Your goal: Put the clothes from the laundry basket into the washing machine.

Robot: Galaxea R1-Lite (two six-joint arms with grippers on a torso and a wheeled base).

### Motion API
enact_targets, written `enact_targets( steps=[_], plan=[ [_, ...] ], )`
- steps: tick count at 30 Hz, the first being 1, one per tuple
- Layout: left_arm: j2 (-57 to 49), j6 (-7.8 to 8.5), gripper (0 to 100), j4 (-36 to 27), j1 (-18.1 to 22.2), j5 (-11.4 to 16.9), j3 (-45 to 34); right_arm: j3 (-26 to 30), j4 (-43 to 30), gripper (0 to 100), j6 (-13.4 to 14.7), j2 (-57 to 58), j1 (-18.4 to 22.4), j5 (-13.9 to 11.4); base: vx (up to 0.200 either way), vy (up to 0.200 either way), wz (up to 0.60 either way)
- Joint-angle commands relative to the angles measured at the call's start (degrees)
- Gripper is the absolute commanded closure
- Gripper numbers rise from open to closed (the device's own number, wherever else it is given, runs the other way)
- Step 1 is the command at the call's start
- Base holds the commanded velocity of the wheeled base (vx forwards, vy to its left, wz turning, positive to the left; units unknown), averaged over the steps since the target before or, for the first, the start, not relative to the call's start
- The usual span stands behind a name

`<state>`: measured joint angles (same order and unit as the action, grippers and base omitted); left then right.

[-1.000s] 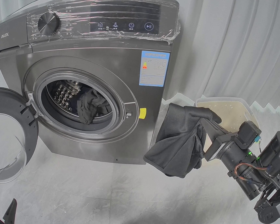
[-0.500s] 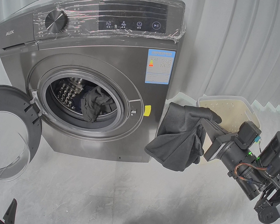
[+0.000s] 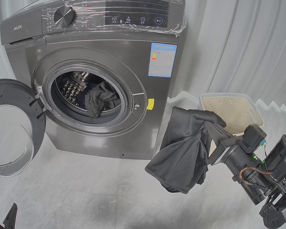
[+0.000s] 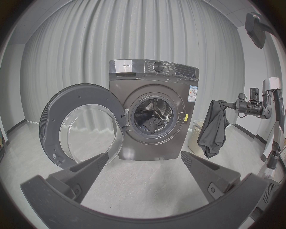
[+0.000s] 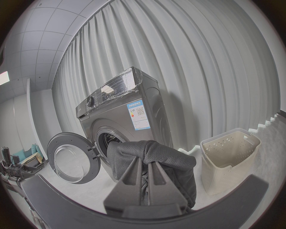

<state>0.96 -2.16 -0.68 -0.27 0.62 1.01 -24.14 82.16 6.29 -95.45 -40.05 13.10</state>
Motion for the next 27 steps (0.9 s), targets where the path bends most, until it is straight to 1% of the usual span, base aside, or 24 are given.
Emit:
enact_targets(
  steps=[1, 27],
  plan=[
    [-0.61, -0.04, 0, -0.02, 0.0, -0.01, -0.75, 0.06, 0.01, 100, 0.04, -0.08, -0.03, -0.01, 0.0, 0.2, 0.0],
    [-0.61, -0.04, 0, -0.02, 0.0, -0.01, -0.75, -0.12, 0.01, 100, 0.04, -0.17, -0.03, -0.01, 0.0, 0.2, 0.0]
  ],
)
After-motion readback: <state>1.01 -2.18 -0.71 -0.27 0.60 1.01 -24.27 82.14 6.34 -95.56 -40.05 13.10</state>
